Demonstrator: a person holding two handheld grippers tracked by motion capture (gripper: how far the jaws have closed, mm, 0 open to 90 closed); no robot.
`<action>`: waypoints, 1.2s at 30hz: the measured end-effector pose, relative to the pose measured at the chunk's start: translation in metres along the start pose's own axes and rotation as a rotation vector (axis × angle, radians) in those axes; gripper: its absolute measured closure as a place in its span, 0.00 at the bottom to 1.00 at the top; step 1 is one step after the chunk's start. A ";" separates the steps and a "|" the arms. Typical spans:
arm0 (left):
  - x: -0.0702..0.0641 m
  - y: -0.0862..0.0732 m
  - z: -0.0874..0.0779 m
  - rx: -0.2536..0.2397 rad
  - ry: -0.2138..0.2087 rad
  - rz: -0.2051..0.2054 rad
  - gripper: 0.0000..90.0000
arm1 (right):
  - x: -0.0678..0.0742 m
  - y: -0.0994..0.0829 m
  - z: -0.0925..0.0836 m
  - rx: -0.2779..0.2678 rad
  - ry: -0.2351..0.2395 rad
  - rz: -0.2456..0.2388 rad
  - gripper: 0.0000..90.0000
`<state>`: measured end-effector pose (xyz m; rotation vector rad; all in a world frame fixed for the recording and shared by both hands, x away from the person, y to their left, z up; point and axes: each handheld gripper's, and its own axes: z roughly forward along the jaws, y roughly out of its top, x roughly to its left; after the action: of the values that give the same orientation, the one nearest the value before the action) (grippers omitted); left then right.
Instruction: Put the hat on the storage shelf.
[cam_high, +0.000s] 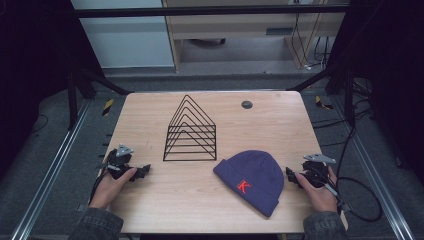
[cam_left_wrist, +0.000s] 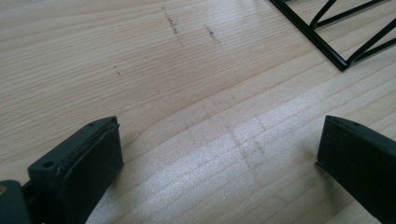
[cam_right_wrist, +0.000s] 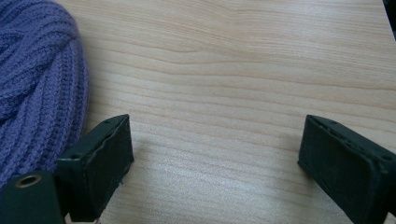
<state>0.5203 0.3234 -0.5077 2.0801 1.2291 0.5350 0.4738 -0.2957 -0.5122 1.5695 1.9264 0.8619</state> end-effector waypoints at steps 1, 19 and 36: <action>0.000 0.000 0.000 0.000 0.000 0.000 0.00 | 0.000 0.000 0.000 0.000 0.002 0.001 0.10; 0.000 0.001 0.000 0.005 0.004 -0.001 0.00 | 0.000 0.004 -0.002 0.022 0.016 0.007 0.08; -0.001 0.000 0.000 0.003 0.001 -0.001 0.00 | 0.039 0.089 -0.020 0.012 0.098 -0.173 0.17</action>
<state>0.5199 0.3225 -0.5075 2.0814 1.2328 0.5341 0.5102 -0.2491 -0.4326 1.3660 2.1042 0.8682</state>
